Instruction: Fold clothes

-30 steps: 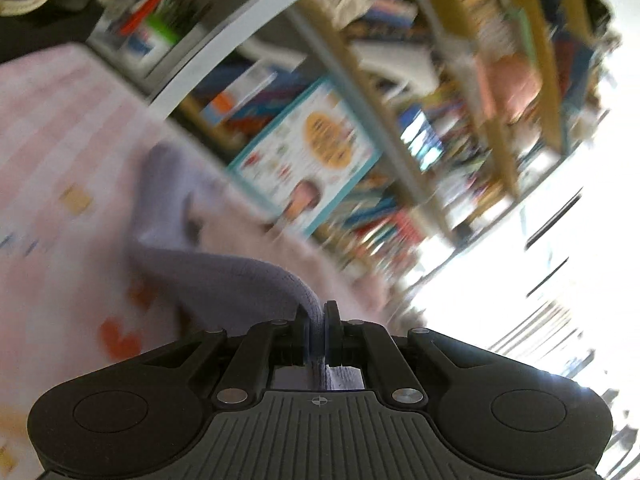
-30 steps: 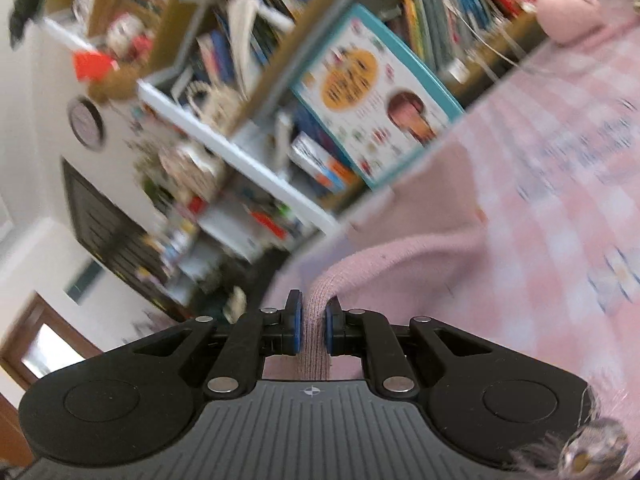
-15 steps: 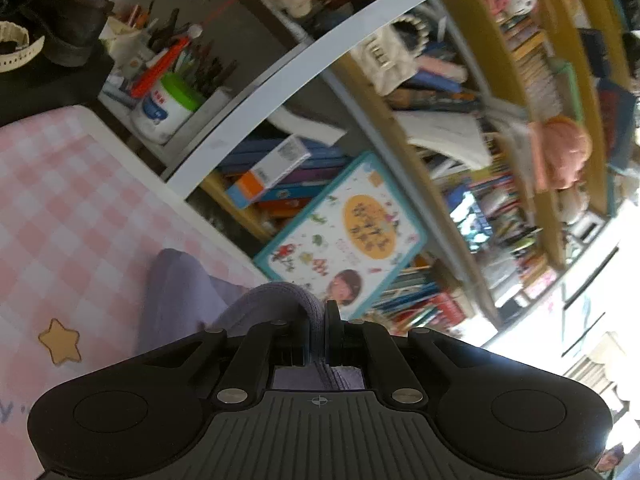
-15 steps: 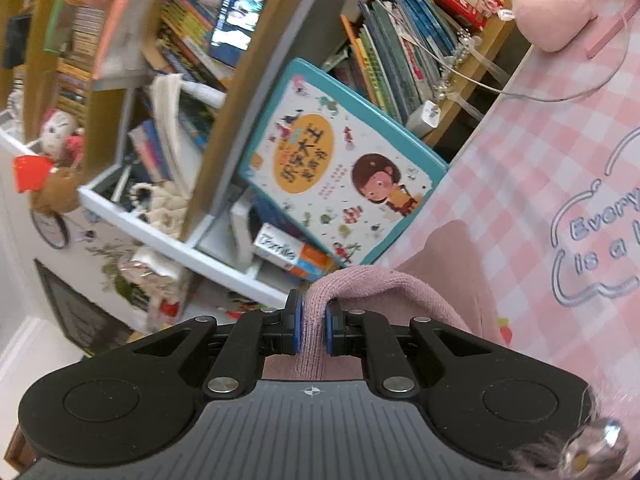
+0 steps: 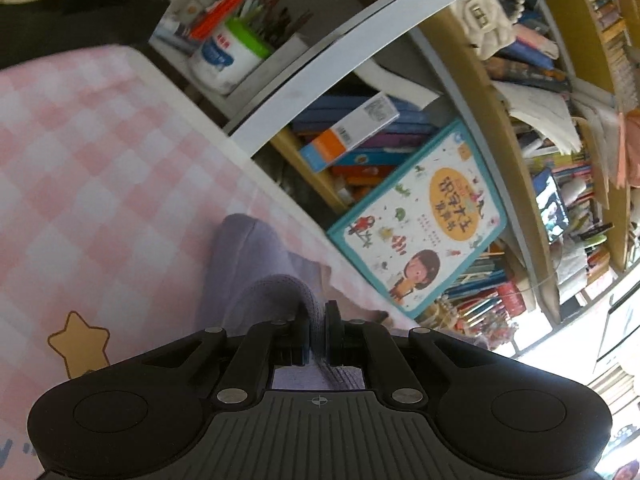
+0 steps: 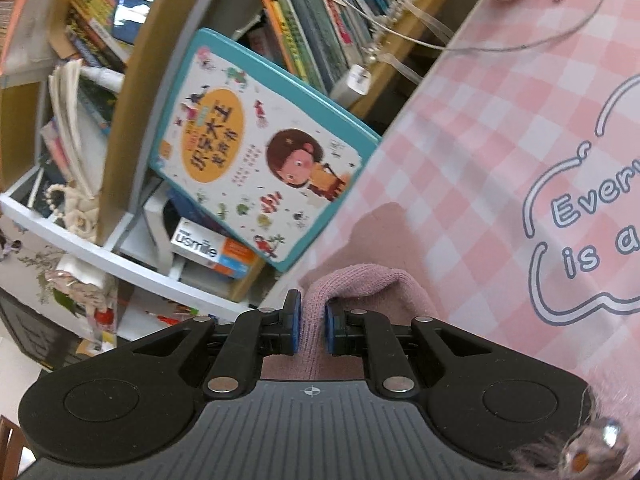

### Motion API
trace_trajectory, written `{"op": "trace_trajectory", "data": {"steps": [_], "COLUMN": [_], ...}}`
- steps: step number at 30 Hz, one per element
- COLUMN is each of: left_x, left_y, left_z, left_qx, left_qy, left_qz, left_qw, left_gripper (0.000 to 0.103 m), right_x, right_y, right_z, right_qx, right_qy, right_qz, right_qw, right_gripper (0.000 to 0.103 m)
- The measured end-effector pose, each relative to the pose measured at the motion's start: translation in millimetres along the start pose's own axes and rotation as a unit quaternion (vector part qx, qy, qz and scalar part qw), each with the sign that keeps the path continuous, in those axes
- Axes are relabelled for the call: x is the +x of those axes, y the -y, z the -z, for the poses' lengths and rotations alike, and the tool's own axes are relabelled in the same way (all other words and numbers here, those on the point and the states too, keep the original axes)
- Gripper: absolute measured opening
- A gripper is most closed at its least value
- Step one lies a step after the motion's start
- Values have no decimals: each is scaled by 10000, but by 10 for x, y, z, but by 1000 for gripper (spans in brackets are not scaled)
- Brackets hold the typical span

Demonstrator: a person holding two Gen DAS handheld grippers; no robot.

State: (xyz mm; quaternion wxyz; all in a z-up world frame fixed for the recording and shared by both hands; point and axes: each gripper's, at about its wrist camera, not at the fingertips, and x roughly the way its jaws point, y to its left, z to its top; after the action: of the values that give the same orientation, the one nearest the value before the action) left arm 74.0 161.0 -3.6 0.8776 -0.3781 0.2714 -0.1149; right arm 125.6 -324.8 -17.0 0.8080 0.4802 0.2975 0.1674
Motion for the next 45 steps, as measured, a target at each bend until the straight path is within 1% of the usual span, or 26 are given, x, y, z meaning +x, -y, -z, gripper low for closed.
{"op": "trace_trajectory", "data": {"steps": [2,5,6,7,10,12,13,14,16,17,18,19,21,23,24,25,26,28,30,31,34,36,38,42,45], "left_x": [51,128,148,166,189,176,162,141,49,0,-48,-84,-148,-209,-236,-264,-284,-320,-318,-312,-288,-272,-260,-217,-152], "left_y": [-27,-66,-67,-62,-68,-75,-72,-61,-32,-22,-14,1,35,68,84,100,100,88,70,63,82,103,137,241,277], "left_z": [12,30,44,59,88,83,77,70,70,70,71,77,92,102,103,104,104,103,118,130,174,203,240,325,382], "left_qx": [25,62,125,195,300,317,343,408,600,658,701,762,895,1011,1054,1097,1090,1042,962,937,979,1034,1212,1792,2056], "left_qy": [-53,-132,-156,-169,-150,-114,-85,-31,255,398,535,641,832,1019,1109,1199,1270,1398,1430,1435,1468,1492,1511,1530,1381], "left_qz": [-76,-190,-219,-225,-137,-43,-27,-40,-43,16,94,130,175,244,297,351,426,590,766,838,867,849,711,288,156], "left_qw": [10000,9997,9996,9994,9993,9994,9994,9992,9979,9970,9961,9949,9924,9894,9878,9861,9850,9829,9821,9816,9805,9797,9785,9714,9687], "left_gripper": [10,17,21,27,41,45,46,46,46,46,46,48,49,49,54,61,63,63,63,63,63,63,63,66,66], "right_x": [46,99,114,126,142,138,129,114,85,71,47,23,-39,-153,-220,-294,-366,-451,-520,-532,-502,-431,-350,-168,-25], "right_y": [47,98,119,138,165,167,176,195,233,247,255,264,250,190,159,134,110,64,9,-34,-169,-253,-333,-463,-512], "right_z": [15,12,25,38,58,49,49,56,68,72,76,80,77,73,73,75,81,91,106,121,176,232,303,467,592], "right_qx": [24,66,86,98,74,86,125,188,317,394,459,524,564,379,264,150,48,-145,-381,-561,-1125,-1517,-1973,-2895,-3460], "right_qy": [-11,-39,-46,-48,-21,-5,23,77,188,262,351,440,606,873,1031,1204,1376,1561,1703,1739,1754,1659,1543,1257,1011], "right_qz": [69,93,90,79,60,9,-47,-122,-273,-357,-445,-533,-702,-834,-892,-943,-988,-985,-941,-876,-607,-326,62,892,1379], "right_qw": [10000,9999,9999,9999,10000,10000,9999,9997,9989,9982,9973,9962,9941,9920,9903,9881,9855,9827,9802,9792,9762,9739,9681,9447,9225], "right_gripper": [14,22,27,29,30,33,36,37,40,40,42,47,50,55,59,61,62,62,62,62,62,62,62,62,62]}}
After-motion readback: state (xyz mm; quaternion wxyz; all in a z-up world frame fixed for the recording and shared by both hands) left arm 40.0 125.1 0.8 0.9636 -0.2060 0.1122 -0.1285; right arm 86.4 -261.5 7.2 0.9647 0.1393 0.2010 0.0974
